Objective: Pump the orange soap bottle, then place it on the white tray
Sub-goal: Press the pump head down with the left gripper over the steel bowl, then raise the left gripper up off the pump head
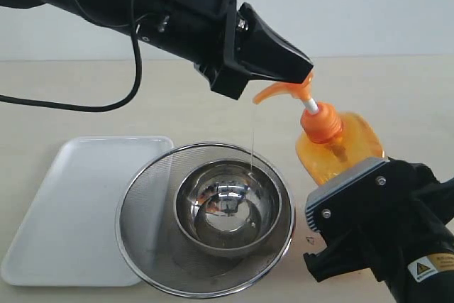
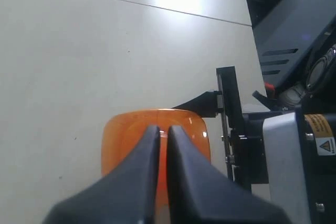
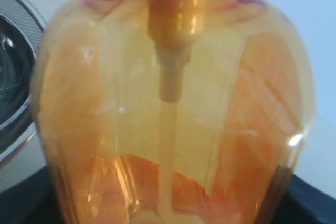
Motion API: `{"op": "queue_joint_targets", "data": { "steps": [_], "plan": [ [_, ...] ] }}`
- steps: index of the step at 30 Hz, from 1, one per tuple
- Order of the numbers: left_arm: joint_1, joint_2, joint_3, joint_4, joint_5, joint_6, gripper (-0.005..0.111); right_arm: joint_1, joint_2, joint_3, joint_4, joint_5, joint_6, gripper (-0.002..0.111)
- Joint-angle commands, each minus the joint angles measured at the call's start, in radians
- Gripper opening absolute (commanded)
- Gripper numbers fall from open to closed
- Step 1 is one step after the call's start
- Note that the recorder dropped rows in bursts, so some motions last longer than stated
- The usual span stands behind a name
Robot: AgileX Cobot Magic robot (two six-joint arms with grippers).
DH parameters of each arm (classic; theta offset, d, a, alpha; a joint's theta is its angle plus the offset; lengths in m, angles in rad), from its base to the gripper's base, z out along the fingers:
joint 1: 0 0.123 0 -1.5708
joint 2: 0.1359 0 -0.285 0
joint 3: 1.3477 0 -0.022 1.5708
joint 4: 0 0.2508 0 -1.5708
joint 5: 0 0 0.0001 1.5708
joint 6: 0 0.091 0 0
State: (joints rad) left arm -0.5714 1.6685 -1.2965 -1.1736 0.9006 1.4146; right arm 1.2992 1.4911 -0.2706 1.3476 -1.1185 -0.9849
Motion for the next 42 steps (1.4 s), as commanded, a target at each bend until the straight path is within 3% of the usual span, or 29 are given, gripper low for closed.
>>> {"op": "queue_joint_targets", "data": {
  "steps": [1,29,42],
  "plan": [
    [-0.01,0.032,0.029,0.064,0.014,0.017,0.005,0.003,-0.013,-0.01,-0.101,-0.034,0.019,0.0],
    [-0.01,0.083,0.029,0.033,0.018,0.032,0.005,0.003,-0.013,-0.01,-0.103,-0.035,0.019,0.0],
    [0.014,-0.084,0.027,0.08,-0.08,0.02,0.005,0.003,-0.013,-0.01,-0.081,-0.043,0.028,0.0]
  ]
}}
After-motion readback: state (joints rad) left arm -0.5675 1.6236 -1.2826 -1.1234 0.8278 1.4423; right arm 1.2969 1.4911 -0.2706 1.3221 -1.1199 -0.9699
